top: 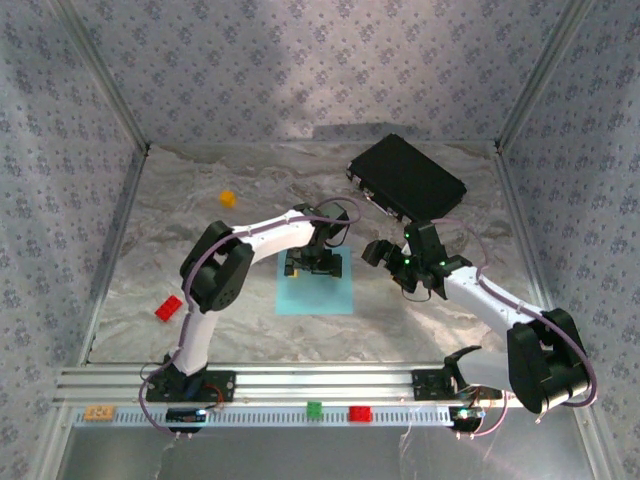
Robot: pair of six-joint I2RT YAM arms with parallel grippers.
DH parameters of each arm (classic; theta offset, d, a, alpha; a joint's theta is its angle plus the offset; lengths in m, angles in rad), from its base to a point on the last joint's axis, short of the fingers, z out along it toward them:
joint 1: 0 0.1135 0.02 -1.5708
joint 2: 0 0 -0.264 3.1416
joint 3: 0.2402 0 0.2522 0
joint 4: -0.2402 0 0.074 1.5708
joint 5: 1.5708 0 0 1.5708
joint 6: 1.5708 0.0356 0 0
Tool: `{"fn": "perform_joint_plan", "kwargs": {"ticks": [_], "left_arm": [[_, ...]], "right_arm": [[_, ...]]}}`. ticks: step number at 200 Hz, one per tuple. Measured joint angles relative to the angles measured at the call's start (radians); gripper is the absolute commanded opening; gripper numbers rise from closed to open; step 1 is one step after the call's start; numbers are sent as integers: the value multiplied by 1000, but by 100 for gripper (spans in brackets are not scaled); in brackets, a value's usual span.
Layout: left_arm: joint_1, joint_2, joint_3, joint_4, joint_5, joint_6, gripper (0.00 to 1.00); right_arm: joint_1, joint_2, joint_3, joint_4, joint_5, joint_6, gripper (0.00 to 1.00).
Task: Fold a paper plane with a square sheet of paper (pick it up from the middle)
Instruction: First fold the square sheet of paper in half at the center of the table.
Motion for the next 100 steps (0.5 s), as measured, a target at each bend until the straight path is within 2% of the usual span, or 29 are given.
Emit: {"fn": "perform_joint_plan", "kwargs": {"ticks": [100], "left_arm": [[0,12,7,-5,1,0,94]], "right_arm": [[0,0,0,-30,11,0,99]]}}
